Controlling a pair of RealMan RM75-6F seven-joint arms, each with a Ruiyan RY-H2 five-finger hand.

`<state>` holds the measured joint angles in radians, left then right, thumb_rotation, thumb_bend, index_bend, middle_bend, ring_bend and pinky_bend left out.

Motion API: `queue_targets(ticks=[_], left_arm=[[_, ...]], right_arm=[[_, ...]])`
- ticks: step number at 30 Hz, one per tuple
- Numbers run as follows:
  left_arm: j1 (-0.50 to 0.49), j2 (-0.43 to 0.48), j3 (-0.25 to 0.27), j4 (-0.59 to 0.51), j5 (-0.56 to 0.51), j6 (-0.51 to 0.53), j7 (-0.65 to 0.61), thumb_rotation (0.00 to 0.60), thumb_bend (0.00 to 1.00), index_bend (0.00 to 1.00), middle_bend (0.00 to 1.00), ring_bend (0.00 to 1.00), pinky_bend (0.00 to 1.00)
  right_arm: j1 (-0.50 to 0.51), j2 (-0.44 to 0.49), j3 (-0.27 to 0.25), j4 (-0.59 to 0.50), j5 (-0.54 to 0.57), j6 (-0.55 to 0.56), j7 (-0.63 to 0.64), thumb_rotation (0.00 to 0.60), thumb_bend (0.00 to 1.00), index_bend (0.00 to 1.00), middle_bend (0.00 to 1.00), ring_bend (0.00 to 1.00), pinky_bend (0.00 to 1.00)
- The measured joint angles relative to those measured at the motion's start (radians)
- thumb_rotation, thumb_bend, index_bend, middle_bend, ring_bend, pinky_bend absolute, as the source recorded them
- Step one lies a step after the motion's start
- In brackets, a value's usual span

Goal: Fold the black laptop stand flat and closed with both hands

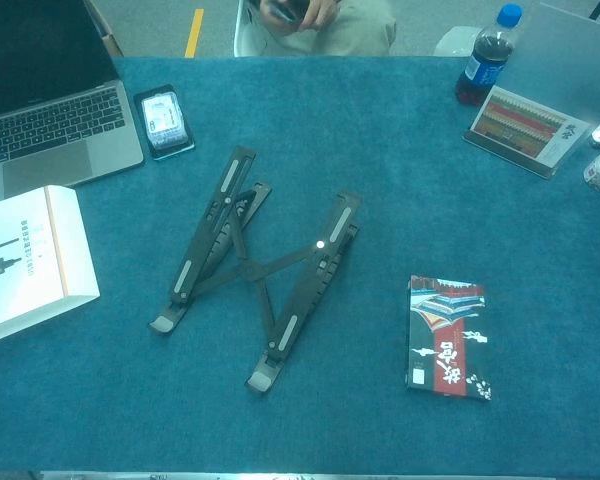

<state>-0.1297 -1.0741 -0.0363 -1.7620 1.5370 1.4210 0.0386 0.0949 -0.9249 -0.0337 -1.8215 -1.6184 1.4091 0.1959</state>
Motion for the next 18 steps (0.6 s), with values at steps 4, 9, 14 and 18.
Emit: queue_targets(ticks=[4,9,14,18], left_arm=[[0.000,-0.001,0.004,0.006,0.000,-0.001,-0.012,0.600,0.25,0.06,0.10,0.06,0.14],[0.000,0.007,0.004,0.007,0.003,0.008,-0.031,0.600,0.25,0.06,0.10,0.06,0.14],[-0.008,0.028,0.002,0.008,0.000,-0.004,-0.064,0.600,0.25,0.06,0.10,0.06,0.14],[-0.017,0.048,0.001,0.012,-0.011,-0.023,-0.090,0.600,0.25,0.06,0.10,0.06,0.14]], right_arm=[[0.004,-0.001,-0.002,-0.006,-0.007,-0.006,0.004,0.600,0.13,0.24,0.18,0.07,0.23],[0.017,0.005,-0.007,-0.022,-0.037,-0.014,0.051,0.600,0.13,0.24,0.18,0.07,0.23],[0.048,0.008,-0.013,-0.041,-0.077,-0.042,0.139,0.600,0.13,0.24,0.18,0.07,0.23],[0.096,0.006,-0.021,-0.052,-0.104,-0.099,0.270,0.600,0.13,0.24,0.18,0.07,0.23]])
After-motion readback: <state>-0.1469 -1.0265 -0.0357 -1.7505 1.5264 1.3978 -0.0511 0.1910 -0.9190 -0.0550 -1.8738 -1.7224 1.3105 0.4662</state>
